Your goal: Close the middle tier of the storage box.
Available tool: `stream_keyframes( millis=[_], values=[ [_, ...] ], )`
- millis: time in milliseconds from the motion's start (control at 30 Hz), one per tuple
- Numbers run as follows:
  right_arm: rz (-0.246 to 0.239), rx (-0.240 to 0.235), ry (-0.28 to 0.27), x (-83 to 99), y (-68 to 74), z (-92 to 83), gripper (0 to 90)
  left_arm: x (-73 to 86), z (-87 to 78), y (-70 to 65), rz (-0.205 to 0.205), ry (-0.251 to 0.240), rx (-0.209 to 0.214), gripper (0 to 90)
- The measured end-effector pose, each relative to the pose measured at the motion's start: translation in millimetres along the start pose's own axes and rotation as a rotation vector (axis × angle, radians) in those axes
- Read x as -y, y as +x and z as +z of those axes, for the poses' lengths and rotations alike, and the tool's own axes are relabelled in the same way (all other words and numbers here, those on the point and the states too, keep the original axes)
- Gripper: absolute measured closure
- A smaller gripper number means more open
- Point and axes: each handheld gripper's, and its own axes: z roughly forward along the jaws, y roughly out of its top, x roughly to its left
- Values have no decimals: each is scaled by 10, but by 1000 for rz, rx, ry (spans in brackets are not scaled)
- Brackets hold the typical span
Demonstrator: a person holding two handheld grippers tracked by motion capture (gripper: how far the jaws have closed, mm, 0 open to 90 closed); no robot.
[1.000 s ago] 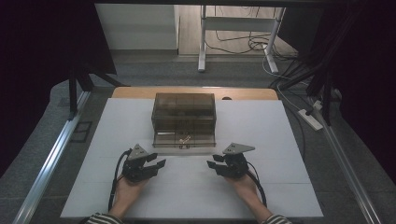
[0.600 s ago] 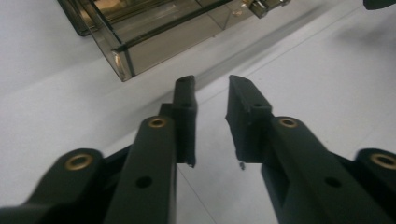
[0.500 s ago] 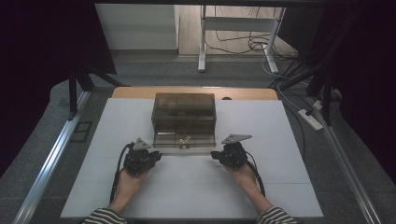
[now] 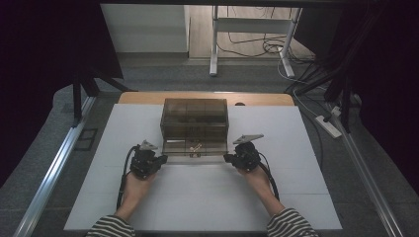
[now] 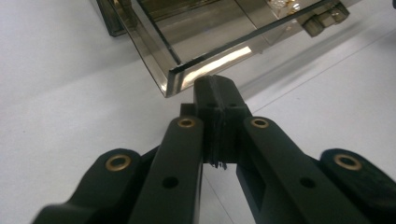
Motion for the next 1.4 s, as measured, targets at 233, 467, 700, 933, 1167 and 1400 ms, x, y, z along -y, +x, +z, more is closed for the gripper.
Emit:
stream_keyframes(
  millis=[233,467,700,933,1167,1400],
  values=[
    [-9,-2,12,-31,18,31,894,-22,15,10,2,0,7,888],
    [-3,3,14,-54,10,41,894,-42,30,6,12,10,6,888],
    [2,2,9,-100,-18,56,893,-77,52,29,2,15,15,888],
    [11,1,26,-151,-29,78,894,-103,80,23,10,30,15,888],
    [1,10,33,-184,-5,90,893,-138,110,31,9,40,20,888],
    [3,15,30,-215,-40,110,894,-170,171,62,1,52,17,888]
  ],
)
